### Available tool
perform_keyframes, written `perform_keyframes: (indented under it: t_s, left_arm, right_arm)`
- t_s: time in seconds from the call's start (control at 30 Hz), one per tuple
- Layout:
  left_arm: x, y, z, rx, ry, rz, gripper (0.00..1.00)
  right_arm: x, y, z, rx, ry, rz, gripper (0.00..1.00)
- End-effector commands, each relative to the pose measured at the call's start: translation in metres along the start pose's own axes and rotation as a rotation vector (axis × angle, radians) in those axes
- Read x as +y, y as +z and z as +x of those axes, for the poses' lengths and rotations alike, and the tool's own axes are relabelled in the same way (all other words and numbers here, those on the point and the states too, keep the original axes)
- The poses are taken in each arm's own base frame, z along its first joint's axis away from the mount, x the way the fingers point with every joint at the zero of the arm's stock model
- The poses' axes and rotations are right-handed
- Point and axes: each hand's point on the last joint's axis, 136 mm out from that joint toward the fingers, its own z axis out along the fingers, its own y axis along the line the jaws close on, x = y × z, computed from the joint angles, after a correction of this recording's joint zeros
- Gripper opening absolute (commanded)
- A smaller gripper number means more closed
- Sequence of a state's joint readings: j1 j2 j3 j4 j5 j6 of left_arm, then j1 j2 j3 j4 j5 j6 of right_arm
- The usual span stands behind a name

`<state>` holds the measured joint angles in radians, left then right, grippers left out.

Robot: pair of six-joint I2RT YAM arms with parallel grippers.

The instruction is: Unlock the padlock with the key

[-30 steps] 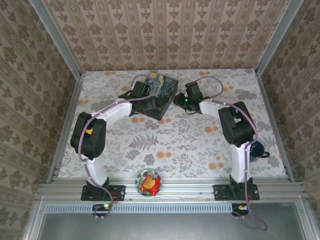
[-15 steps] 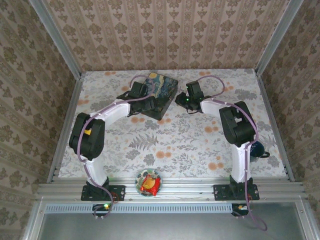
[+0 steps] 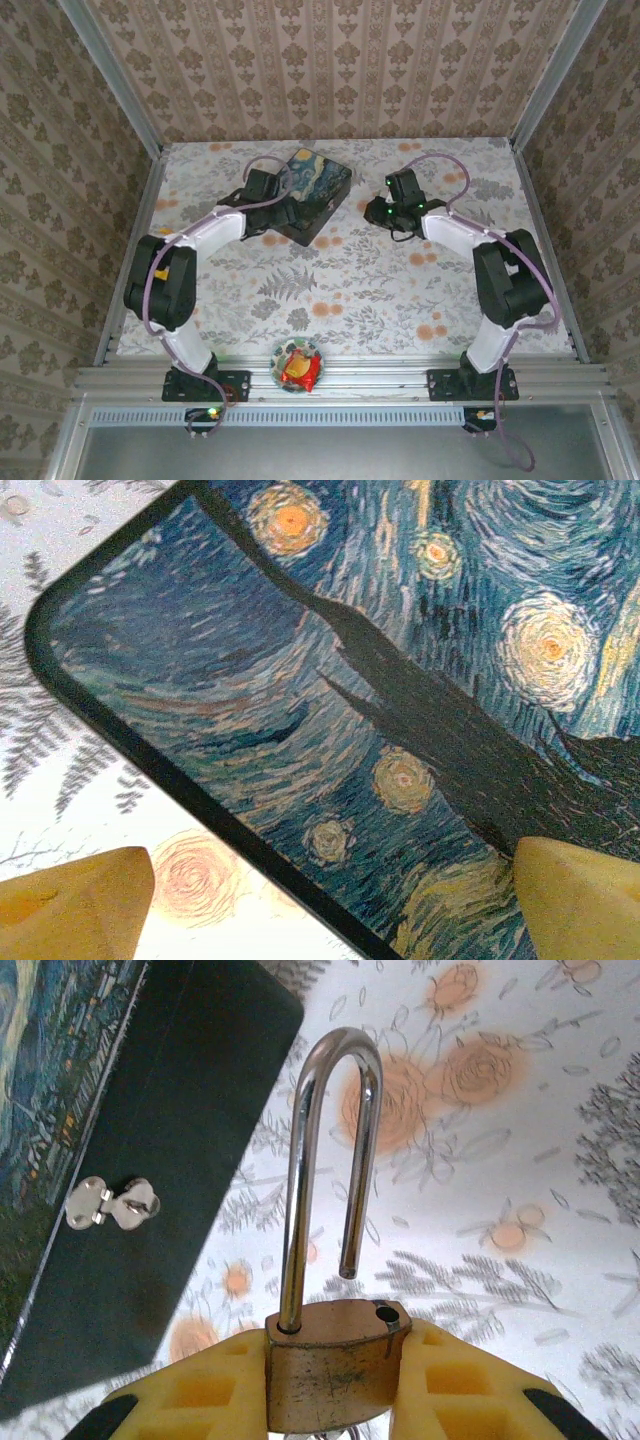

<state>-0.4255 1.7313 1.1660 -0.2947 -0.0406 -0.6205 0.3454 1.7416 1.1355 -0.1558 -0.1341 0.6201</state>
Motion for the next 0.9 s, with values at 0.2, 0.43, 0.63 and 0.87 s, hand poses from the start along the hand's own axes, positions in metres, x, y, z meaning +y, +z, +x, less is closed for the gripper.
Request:
perform_keyframes:
  t_s: [0.2, 0.43, 0.63, 0.87]
  left_arm:
    - [0.033, -0.021, 0.032, 0.085, -0.026, -0.056, 0.99]
    - [0.034, -0.039, 0.025, 0.048, -0.066, -0.022, 1.00]
    - [0.041, -0.044, 0.021, 0.042, -0.110, -0.007, 1.00]
    - [0.037, -0.048, 0.015, 0.025, -0.131, 0.023, 1.00]
  right_arm:
    - [-0.035, -0.030, 0.062, 0.223, -0.208, 0.186, 0.00]
    - [-0.059, -0.028, 0.080, 0.350, -0.294, 0.296, 0.00]
    - [-0.084, -0.019, 0.085, 0.445, -0.375, 0.440, 0.01]
    - [-0.102, -0.015, 0.080, 0.484, -0.443, 0.551, 0.10]
